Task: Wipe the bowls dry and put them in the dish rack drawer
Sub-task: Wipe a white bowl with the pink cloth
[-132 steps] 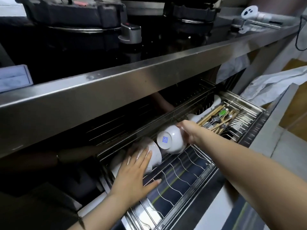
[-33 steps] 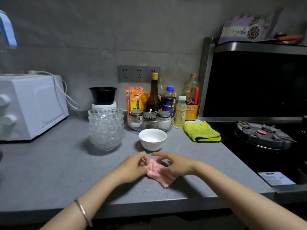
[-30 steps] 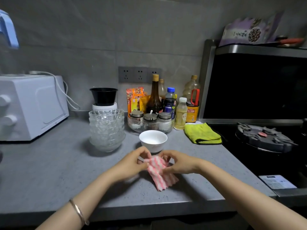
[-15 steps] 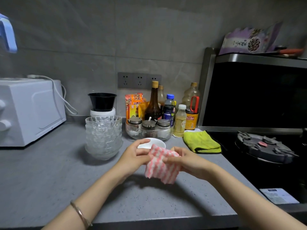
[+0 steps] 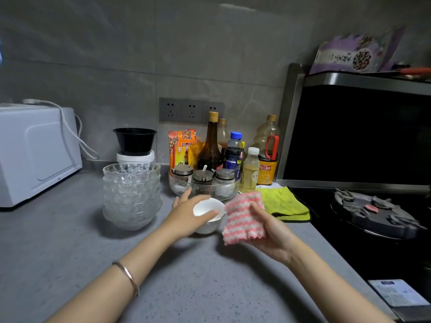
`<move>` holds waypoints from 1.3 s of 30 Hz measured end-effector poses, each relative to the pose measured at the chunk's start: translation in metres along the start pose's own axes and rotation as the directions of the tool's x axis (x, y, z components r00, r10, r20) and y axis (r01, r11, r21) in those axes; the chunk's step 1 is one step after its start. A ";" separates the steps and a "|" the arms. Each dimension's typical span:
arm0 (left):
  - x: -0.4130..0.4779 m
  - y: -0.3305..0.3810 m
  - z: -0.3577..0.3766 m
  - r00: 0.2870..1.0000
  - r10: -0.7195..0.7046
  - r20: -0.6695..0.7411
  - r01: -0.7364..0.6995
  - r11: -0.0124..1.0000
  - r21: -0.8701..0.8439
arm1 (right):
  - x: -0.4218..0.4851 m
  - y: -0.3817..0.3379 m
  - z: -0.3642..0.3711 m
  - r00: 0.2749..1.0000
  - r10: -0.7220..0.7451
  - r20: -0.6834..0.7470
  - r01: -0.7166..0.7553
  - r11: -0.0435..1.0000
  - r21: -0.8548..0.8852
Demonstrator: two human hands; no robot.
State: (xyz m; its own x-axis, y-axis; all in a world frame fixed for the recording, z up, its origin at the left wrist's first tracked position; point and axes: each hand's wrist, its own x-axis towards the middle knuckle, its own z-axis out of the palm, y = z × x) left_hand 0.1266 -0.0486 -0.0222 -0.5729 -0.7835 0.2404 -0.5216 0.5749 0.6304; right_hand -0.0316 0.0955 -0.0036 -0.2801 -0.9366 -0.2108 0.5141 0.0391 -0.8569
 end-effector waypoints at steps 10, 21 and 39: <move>0.002 -0.018 0.028 0.999 0.053 -0.007 -0.053 0.998 0.026 | 0.010 0.002 -0.013 0.993 -0.004 -0.115 0.019 0.991 0.132; -0.035 0.031 -0.011 0.993 -0.075 -0.089 -0.010 0.707 -0.707 | -0.010 -0.009 -0.002 0.980 -0.180 -0.081 0.195 0.950 0.244; -0.093 0.010 -0.062 0.856 -0.453 -0.248 -0.005 0.472 -0.882 | -0.025 0.068 0.121 0.414 -0.593 0.691 0.796 -0.132 -0.591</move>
State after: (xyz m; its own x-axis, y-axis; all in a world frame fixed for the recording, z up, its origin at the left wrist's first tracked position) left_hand 0.2139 0.0157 0.0077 -0.0972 -0.9899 0.1030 0.3140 0.0677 0.9470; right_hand 0.1086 0.0794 0.0006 0.1390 -0.6517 0.7456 -0.7697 -0.5449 -0.3328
